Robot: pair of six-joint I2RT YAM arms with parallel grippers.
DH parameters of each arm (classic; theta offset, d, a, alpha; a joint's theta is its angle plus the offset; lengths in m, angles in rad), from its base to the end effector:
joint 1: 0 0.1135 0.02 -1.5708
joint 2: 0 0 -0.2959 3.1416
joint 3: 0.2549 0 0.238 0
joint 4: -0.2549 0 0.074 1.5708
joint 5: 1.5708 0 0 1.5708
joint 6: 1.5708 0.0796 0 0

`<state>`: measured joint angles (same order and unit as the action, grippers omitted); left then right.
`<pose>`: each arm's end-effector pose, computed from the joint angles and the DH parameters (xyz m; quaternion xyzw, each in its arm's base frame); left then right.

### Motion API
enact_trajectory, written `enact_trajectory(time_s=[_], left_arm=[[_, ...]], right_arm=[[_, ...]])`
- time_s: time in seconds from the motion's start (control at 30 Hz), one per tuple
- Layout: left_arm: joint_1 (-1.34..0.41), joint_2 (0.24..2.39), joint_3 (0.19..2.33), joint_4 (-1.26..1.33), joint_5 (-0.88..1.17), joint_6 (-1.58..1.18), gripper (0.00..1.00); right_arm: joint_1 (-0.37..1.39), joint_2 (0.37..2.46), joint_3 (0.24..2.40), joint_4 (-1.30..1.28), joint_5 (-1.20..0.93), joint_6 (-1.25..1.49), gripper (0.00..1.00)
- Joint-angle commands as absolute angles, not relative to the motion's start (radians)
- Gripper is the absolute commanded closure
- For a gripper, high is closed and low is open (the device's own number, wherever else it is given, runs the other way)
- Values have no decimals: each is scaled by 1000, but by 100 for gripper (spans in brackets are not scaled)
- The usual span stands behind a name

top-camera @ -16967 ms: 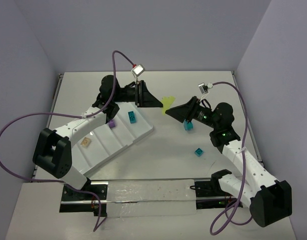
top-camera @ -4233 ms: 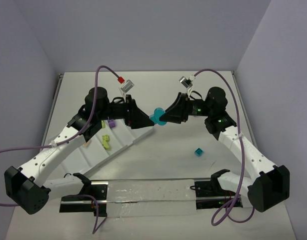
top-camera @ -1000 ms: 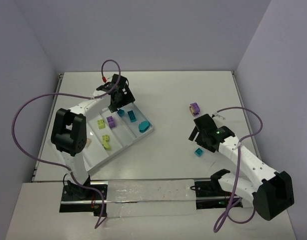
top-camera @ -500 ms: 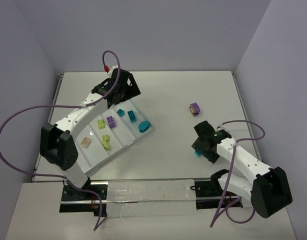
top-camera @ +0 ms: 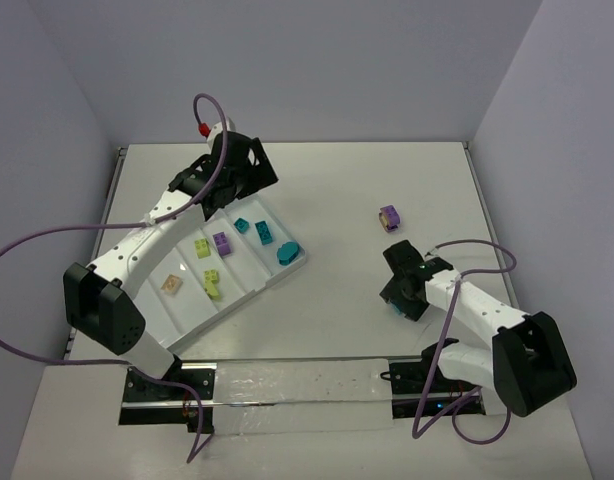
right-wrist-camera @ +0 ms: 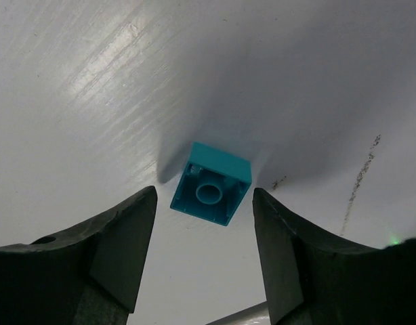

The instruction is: Sort the legos into containers by color

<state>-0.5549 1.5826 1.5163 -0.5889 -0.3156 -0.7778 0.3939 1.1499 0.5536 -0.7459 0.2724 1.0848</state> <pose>0.3326 -0.1771 0.3628 -0.1675 0.8727 -0.1590 0.4302 0.1537 0.0407 0.1571 0.3479 0.9209 -0.0235 0.1744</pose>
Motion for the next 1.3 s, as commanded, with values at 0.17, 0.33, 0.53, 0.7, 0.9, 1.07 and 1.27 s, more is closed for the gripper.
enact_trajectory(time_s=[0.17,0.33,0.53,0.7,0.9,1.07,1.27], left_arm=[[-566,1564,1551,-591,-327,-765,1],[-566,1566,1555,-595,-328,-765,1],[-566,1556,1557,-626,-365,-775,1],[-566,1528,1538,-637,-382,-782,1],[-548,1451,1518,-693,-474,-816,1],[-500,1328,1461,-711,-466,-825,1],[-460,1219,1365,-722,-433,-837,1]], right_arm=[[388,1111,552,-723,342,1059,58],[391,1130,581,-688,334,957,68],[495,1123,705,-596,193,726,71],[661,1167,887,-547,123,652,71],[756,1379,1138,-448,60,569,71],[797,1594,1338,-437,52,518,70],[806,1798,1497,-386,0,500,61]])
